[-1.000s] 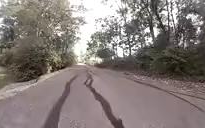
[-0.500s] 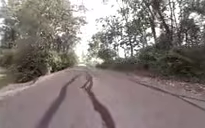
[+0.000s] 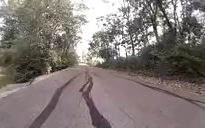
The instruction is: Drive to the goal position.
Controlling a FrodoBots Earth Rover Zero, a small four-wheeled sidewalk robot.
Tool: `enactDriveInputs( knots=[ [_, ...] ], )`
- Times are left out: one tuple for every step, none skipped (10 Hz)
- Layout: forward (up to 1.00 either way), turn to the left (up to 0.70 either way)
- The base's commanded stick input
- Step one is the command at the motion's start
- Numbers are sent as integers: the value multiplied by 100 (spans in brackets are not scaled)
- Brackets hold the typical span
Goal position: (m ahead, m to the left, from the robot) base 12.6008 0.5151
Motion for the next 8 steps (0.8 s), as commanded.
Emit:
enactDriveInputs(
  knots=[
    [70, 0],
    [70, 0],
    [70, 0],
    [70, 0],
    [70, 4],
    [70, 21],
    [70, 35],
    [70, 35]
  ],
)
